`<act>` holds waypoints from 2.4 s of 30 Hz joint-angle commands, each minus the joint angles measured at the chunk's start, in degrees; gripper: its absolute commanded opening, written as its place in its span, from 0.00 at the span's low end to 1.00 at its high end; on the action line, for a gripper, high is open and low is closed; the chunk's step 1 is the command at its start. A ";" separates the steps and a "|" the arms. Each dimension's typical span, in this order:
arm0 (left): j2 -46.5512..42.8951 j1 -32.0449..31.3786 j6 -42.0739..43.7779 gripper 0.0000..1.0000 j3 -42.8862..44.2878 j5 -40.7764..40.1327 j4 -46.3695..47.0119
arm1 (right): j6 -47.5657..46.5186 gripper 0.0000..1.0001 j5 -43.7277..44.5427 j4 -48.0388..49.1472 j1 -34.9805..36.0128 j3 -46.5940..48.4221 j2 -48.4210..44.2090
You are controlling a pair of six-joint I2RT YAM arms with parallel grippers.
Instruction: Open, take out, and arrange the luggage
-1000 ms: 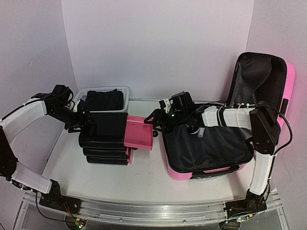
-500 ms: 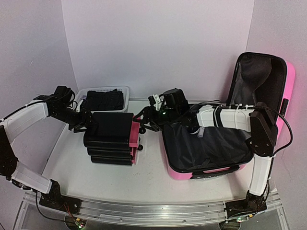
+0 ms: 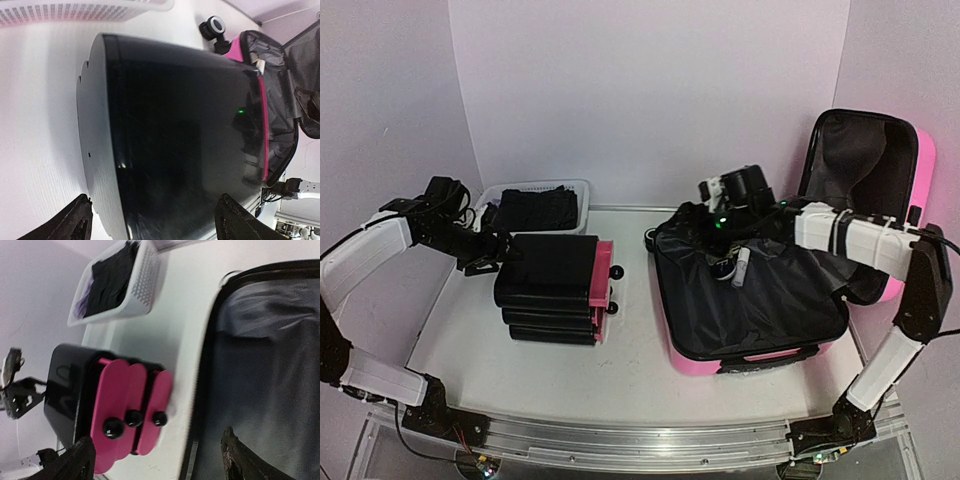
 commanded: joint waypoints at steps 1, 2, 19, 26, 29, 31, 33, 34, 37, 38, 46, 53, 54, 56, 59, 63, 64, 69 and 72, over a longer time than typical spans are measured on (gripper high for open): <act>-6.10 -0.67 1.32 0.86 5.17 -0.59 -1.07 | -4.53 0.88 4.72 -5.76 -9.25 -5.99 -5.89; -6.56 -0.81 1.16 0.86 5.56 -0.24 -1.14 | -4.83 0.88 4.29 -5.94 -11.20 -7.13 -6.21; -8.58 -2.31 0.03 0.86 6.34 3.77 -1.21 | -4.55 0.55 11.47 -8.44 -22.16 -2.81 10.26; -6.81 -5.09 -0.35 0.85 6.58 3.41 -1.11 | -2.98 0.50 14.48 -7.45 -22.61 3.15 16.23; -6.86 -6.38 -0.61 0.85 6.68 2.57 -1.09 | -2.12 0.50 16.05 -7.65 -22.61 6.13 19.41; -7.09 -6.79 -0.72 0.85 6.67 2.35 -1.15 | -1.94 0.48 15.27 -8.01 -22.59 8.76 22.44; -7.33 -6.92 -0.64 0.85 6.80 2.22 -1.13 | -1.83 0.46 15.38 -8.82 -22.58 10.04 24.14; -7.47 -6.99 -0.63 0.85 6.93 2.19 -1.18 | -1.79 0.45 15.67 -8.95 -22.58 10.27 24.65; -8.01 -7.22 -0.77 0.85 7.61 2.87 -1.16 | -2.33 0.36 17.29 -9.05 -22.57 9.79 24.36; -8.08 -7.34 -0.79 0.85 7.92 3.13 -1.15 | -2.65 0.31 18.26 -9.06 -22.53 9.41 23.89; -7.67 -9.91 -1.70 0.84 10.51 4.16 -1.19 | -3.16 0.39 20.07 -9.48 -22.58 10.68 25.61; -8.13 -11.35 -2.66 0.84 11.85 6.99 -0.91 | -2.72 0.21 16.33 -8.76 -22.52 8.63 19.48; -7.72 -11.45 -2.92 0.85 12.12 8.14 -0.59 | -3.05 0.17 15.86 -8.35 -22.55 7.65 17.40; -6.82 -11.49 -3.76 0.87 12.69 10.55 0.88 | -4.60 0.10 15.13 -7.79 -22.60 6.21 13.19; -5.72 -12.07 -7.05 0.88 12.36 15.31 6.73 | -6.42 0.06 9.76 -4.76 -22.53 2.45 5.84; -3.16 -15.82 -12.58 0.89 11.55 18.94 17.64 | -4.63 0.06 -1.17 1.51 -22.46 -2.26 -2.28; -2.01 -17.52 -13.72 0.90 11.64 19.29 20.75 | -2.25 0.07 -3.93 4.31 -22.17 -4.19 -4.01; 5.92 -25.35 -19.71 0.90 12.47 20.51 35.98 | 11.77 0.08 -12.81 21.47 -14.96 -9.03 -8.30; 10.85 -28.58 -18.94 0.88 15.86 19.74 36.32 | 14.78 0.09 -12.20 25.61 -6.98 -7.06 -8.37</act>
